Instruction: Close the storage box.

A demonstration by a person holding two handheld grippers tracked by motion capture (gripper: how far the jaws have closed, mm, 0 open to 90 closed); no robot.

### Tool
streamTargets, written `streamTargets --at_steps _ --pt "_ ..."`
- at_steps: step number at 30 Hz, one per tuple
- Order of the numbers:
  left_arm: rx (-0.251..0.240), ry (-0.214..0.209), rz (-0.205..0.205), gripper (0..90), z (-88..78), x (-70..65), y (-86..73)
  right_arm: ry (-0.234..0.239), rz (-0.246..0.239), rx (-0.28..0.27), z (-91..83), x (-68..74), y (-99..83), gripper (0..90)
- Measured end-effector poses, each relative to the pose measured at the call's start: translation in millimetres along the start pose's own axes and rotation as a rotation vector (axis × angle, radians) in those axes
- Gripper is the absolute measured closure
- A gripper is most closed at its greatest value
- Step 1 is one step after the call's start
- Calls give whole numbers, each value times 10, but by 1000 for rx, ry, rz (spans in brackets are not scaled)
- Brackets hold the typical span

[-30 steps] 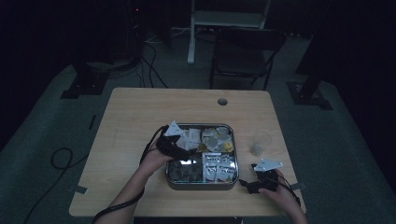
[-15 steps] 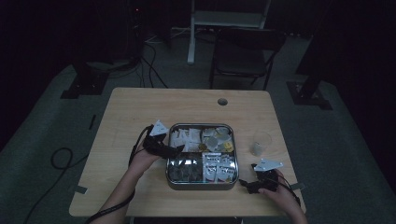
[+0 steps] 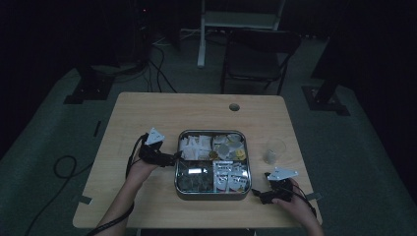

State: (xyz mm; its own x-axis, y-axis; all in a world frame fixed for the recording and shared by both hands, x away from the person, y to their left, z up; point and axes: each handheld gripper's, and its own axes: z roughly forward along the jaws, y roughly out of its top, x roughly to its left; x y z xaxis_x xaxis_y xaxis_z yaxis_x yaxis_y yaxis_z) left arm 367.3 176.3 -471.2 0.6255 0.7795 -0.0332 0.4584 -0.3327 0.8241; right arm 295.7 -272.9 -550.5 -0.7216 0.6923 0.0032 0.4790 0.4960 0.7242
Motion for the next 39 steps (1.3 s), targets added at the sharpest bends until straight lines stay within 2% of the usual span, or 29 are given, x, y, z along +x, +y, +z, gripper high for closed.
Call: streamTargets --at_steps 13,18,29,32,39 --pt "-7 71 -37 5 -167 219 -218 0 0 0 0 0 0 122" --pt "18 96 -40 5 -184 284 -322 0 0 0 0 0 0 122" --pt "25 156 -82 5 -323 449 -531 0 0 0 0 0 0 122" --pt "19 166 -104 5 -366 499 -584 0 1 -1 1 0 0 122" --pt "27 194 -112 5 -438 547 -656 0 0 -1 1 0 0 122"
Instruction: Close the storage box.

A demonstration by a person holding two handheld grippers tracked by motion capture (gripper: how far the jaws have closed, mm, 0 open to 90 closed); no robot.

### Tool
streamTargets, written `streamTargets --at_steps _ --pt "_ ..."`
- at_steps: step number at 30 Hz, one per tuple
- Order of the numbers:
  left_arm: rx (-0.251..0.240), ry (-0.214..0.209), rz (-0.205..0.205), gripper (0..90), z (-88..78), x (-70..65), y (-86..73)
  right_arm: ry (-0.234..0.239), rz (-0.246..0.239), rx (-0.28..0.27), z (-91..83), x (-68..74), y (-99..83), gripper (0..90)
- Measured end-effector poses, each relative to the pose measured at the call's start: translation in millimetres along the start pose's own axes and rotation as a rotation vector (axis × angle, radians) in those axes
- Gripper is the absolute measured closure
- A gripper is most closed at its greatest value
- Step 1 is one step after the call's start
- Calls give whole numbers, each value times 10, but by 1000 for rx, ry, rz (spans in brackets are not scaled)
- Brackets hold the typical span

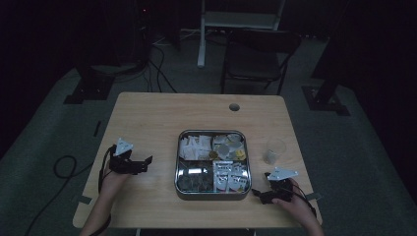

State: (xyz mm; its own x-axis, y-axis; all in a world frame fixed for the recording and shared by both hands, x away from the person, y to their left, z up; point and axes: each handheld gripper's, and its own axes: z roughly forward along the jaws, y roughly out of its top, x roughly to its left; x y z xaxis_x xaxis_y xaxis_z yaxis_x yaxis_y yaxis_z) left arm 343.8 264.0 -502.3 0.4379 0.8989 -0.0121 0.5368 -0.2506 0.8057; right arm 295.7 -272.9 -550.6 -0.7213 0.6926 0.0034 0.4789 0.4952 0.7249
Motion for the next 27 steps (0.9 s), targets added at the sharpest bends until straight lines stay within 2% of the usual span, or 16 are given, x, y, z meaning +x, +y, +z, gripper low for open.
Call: streamTargets --at_steps 10,14,22,27 --pt "26 31 -38 5 -91 142 -257 0 0 0 0 0 0 122" --pt "43 42 -67 5 -124 200 -367 0 0 0 0 0 0 122" --pt "65 61 -96 5 -191 235 -559 0 0 0 0 -1 0 122" --pt "75 89 -105 5 -243 233 -660 0 0 0 0 0 0 122"
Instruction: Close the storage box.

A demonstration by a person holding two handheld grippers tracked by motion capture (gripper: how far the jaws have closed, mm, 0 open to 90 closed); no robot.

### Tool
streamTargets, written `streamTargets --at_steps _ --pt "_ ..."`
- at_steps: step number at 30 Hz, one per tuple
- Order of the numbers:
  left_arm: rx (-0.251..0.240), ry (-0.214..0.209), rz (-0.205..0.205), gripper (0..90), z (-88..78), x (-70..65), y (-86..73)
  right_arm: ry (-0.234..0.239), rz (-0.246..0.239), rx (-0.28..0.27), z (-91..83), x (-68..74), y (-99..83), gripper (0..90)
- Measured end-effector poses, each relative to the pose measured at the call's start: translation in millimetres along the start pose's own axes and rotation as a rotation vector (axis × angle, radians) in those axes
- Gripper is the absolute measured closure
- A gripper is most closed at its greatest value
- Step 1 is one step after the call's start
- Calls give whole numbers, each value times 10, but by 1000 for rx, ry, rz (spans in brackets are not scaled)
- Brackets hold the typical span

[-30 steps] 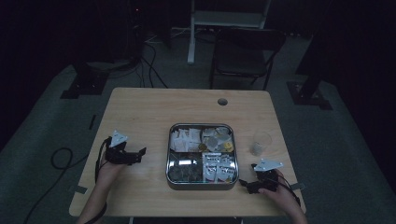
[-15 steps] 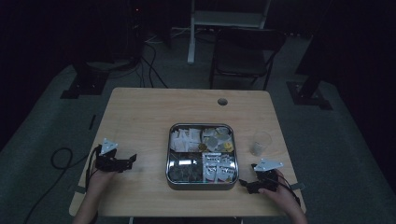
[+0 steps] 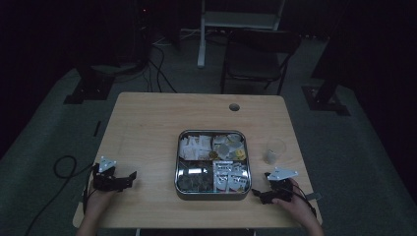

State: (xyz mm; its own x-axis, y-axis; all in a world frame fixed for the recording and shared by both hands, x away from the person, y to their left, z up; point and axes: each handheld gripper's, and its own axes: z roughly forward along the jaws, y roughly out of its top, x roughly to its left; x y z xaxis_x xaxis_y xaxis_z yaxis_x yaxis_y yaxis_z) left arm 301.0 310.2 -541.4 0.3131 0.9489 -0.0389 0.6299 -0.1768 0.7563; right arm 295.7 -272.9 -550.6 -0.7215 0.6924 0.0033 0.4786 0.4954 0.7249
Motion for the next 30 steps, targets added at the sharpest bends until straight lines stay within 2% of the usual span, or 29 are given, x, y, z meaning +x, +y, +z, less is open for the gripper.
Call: streamTargets --at_steps 5,11,13,18,23,27,30 --pt "11 32 -6 5 -57 -4 -66 0 0 0 0 0 0 122" --pt "38 94 -34 5 -107 21 -123 0 0 0 0 0 0 122" --pt "30 97 -54 5 -130 45 -138 0 0 0 0 0 0 122" --pt "51 114 -79 5 -171 86 -176 0 0 0 0 0 0 122" --pt "86 122 -83 5 -187 86 -219 0 0 0 0 0 0 122" --pt "93 124 -80 5 -208 67 -237 0 0 0 0 0 0 122" --pt "92 124 -93 5 -216 50 -239 0 0 0 0 0 0 122"
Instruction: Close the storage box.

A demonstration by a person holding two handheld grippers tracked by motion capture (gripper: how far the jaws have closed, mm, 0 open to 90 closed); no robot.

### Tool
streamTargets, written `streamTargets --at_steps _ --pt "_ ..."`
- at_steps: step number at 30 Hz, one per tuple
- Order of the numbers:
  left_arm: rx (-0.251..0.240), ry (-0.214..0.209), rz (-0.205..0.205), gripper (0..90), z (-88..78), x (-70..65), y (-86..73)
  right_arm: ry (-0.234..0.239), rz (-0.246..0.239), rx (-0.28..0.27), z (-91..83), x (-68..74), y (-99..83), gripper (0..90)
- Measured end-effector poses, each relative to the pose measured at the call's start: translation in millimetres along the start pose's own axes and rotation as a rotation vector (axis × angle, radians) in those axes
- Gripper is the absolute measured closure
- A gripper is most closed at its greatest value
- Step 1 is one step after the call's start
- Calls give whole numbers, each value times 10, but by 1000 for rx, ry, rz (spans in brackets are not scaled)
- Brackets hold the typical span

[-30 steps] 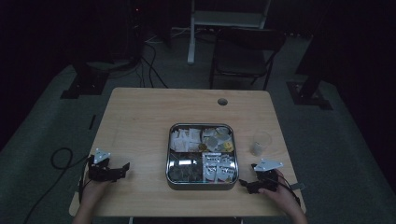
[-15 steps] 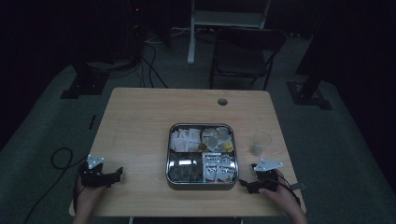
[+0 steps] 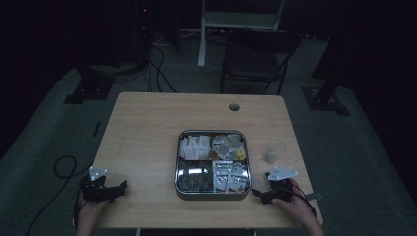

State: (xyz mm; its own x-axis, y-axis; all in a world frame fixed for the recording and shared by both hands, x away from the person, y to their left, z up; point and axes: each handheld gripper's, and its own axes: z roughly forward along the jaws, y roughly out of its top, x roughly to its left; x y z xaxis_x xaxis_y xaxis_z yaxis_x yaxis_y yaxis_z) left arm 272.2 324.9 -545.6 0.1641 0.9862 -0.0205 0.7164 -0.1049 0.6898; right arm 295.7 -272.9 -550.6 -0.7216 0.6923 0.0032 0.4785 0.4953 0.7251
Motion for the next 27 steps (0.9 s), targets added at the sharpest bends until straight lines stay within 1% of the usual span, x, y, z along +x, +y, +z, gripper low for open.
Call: streamTargets --at_steps 1,3,4,11,14,22,27 --pt "-3 3 2 5 1 -5 -5 0 0 0 0 0 0 122" --pt "4 22 20 5 1 -31 -14 0 0 0 0 0 0 122" --pt "6 22 22 5 -2 -40 -18 0 0 0 0 0 0 122" --pt "6 54 -9 5 -15 -34 -32 0 0 0 0 0 0 122" --pt "5 54 -14 5 -18 -19 -36 0 0 0 0 1 0 122" --pt "5 43 0 5 -31 -5 -50 0 0 0 0 1 -1 122" --pt "5 43 0 5 -31 -5 -50 0 0 0 0 1 -1 122"
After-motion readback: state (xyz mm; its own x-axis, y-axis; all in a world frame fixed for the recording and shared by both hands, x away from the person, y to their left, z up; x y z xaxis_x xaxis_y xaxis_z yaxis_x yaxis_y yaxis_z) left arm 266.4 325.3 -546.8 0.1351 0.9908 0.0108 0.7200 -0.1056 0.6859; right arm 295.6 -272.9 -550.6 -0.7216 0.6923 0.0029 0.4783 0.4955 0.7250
